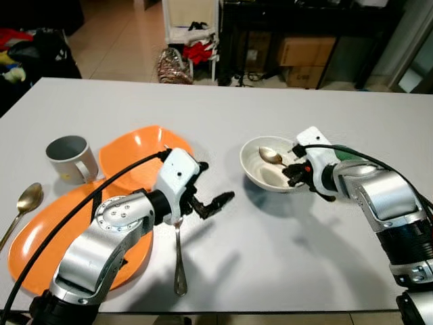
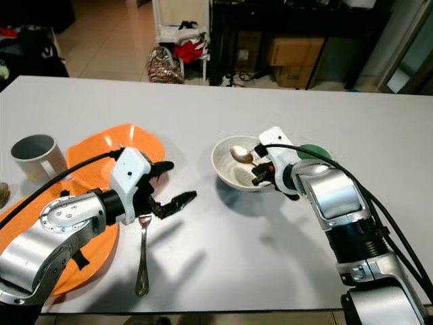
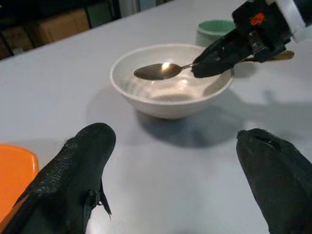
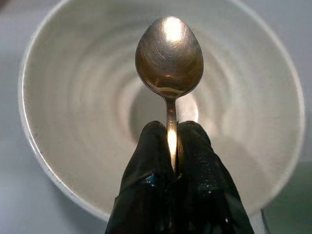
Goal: Setting the table
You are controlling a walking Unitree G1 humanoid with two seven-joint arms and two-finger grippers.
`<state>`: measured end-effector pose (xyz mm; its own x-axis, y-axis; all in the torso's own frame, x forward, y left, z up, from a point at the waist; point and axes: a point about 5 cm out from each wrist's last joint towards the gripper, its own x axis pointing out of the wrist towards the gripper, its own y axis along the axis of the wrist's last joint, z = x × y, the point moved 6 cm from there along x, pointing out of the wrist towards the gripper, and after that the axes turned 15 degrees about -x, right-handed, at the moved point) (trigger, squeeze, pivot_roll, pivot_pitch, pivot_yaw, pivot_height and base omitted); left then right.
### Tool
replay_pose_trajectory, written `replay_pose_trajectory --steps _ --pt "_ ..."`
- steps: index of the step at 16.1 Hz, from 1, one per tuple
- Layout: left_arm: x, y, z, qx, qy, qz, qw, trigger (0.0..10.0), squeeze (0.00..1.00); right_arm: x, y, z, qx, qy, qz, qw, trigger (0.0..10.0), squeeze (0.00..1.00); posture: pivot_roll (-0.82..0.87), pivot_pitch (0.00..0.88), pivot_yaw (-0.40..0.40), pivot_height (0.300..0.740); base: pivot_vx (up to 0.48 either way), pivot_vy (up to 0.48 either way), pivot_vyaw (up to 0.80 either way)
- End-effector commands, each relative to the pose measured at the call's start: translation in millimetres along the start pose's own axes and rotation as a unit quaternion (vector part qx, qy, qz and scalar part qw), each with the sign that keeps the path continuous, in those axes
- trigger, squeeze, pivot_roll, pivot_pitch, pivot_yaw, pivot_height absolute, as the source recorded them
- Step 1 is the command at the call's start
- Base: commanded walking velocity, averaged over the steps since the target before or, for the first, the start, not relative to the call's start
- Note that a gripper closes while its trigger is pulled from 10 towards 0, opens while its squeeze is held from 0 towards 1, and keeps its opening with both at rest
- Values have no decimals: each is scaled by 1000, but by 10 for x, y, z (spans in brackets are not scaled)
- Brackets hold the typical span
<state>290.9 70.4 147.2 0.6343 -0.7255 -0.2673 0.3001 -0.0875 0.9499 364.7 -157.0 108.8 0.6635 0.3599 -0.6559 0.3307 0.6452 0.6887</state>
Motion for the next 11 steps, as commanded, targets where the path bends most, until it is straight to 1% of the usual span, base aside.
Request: replay_pose_trajectory --steps 1,3,6,7,8,10,11 --pt "10 15 36 2 -10 -9 1000 10000 0 -26 54 62 -9 -4 1 1000 10000 0 74 0 -15 740 0 0 0" --pt "6 -42 50 -6 -16 -26 999 10000 0 0 60 87 -10 -4 2 1000 10000 0 75 0 -18 740 0 0 0" --pt "-10 -84 48 -8 -13 -36 999 10000 0 37 61 155 -11 -14 -2 1000 10000 0 78 0 -22 740 0 0 0" --pt "-17 -93 37 -9 -11 -36 999 10000 0 47 57 166 -14 -16 -3 1000 10000 0 78 0 -22 740 0 0 0" --pt "-48 -163 -14 -11 -2 -42 999 10000 0 71 49 168 -15 -16 -5 1000 10000 0 79 0 -20 740 0 0 0" --pt "-46 -172 -13 -13 -5 -40 999 10000 0 83 51 166 -16 -14 -3 1000 10000 0 82 0 -24 740 0 0 0" --pt "-48 -193 -41 -15 3 -41 999 10000 0 106 47 169 -19 -14 -2 1000 10000 0 82 0 -24 740 0 0 0"
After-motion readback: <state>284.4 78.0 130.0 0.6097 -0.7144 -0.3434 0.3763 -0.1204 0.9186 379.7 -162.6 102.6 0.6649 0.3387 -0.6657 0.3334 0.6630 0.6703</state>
